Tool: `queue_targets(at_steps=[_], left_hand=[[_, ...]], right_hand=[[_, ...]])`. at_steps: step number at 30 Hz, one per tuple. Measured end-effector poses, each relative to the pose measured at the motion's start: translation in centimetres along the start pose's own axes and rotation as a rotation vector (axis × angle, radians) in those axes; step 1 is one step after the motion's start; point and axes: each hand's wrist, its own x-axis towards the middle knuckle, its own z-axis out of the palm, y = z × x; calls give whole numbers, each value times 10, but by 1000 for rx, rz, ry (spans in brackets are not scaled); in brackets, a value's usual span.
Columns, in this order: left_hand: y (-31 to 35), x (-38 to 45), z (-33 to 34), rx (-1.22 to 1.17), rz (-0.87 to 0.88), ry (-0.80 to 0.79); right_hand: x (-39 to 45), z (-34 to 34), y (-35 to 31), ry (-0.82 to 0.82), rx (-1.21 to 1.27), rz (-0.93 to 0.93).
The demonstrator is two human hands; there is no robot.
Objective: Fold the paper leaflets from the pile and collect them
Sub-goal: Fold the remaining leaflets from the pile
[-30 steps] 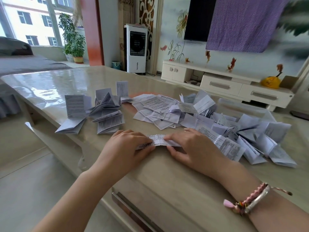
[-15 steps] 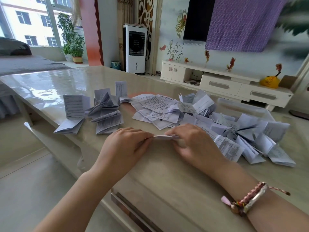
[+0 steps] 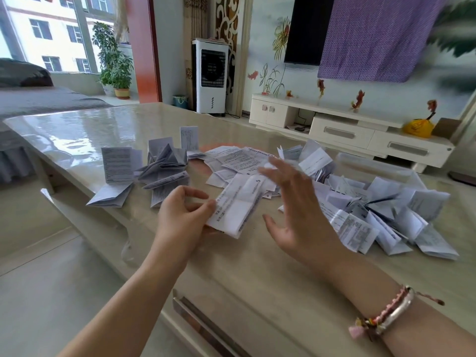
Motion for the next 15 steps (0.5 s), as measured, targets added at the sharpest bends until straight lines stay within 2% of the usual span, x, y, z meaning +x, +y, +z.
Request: queue_targets(at_steps=[3, 7, 9, 13, 15], left_hand=[[-5, 0, 1, 9, -65, -26], [0, -6, 4, -45, -139, -183], [3, -8, 5, -36, -120, -224], [6, -6, 1, 93, 177, -155], [4, -5, 0, 154, 335, -188]], right_hand=[[-4, 8, 3, -209, -50, -79], [-3, 9, 6, -226, 152, 26], [-5, 10, 9, -246, 235, 88], [-8, 5, 8, -294, 529, 352], [-6, 3, 8, -286, 626, 473]])
